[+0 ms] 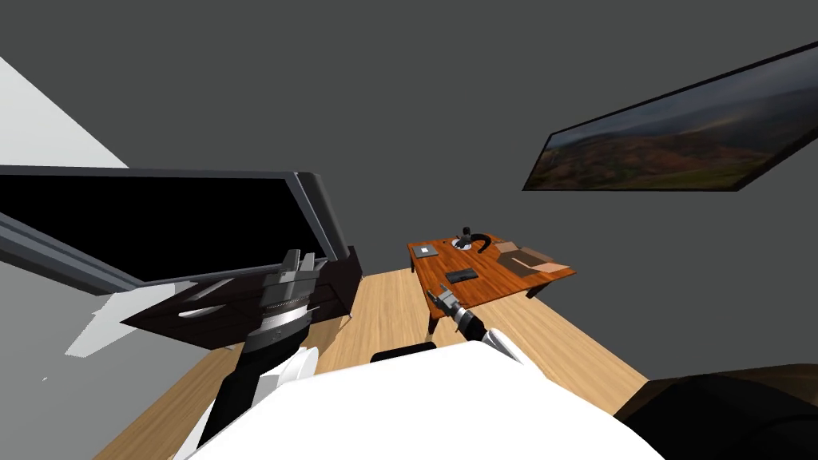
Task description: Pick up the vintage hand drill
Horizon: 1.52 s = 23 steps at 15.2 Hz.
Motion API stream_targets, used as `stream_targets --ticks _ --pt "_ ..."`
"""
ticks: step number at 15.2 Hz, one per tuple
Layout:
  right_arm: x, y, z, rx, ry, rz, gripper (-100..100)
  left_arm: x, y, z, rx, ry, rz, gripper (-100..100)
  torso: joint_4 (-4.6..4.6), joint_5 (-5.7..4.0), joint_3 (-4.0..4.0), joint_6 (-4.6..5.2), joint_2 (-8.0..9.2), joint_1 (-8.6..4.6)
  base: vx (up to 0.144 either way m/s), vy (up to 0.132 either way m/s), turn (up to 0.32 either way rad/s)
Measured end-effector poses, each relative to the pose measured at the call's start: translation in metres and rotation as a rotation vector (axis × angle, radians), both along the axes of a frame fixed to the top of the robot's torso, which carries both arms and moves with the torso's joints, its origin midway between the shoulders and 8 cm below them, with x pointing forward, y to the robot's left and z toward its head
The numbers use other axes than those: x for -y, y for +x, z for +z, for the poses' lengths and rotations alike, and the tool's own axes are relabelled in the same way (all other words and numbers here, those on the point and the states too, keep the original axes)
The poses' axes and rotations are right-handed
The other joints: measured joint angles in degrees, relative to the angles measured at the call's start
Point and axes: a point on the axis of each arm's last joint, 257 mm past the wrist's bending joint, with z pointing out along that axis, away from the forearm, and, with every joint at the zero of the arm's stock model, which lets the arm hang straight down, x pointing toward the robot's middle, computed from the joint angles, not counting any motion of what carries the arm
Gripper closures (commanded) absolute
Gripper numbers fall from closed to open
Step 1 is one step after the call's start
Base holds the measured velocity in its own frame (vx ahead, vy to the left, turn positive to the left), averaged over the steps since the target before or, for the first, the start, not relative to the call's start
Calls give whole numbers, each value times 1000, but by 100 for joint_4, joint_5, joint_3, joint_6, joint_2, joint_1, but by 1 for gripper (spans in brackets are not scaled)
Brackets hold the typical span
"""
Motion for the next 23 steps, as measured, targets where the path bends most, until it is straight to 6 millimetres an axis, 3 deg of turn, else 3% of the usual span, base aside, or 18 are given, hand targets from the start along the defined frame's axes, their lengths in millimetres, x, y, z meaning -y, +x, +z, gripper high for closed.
stream_targets --ticks 12,19,23 --pt "26 -57 -120 -172 -395 133 -100 0 0 0 0 0 0 0 -3 -1 -8 1 -13 -7 57 74 58" --pt "48 -103 -180 -256 -626 248 -100 0 0 0 0 0 0 0 -5 -1 -13 1 -23 -13 78 43 54" --pt "60 -127 -205 -294 -743 318 -100 0 0 0 0 0 0 0 -5 -4 -14 2 -24 -24 95 23 62"
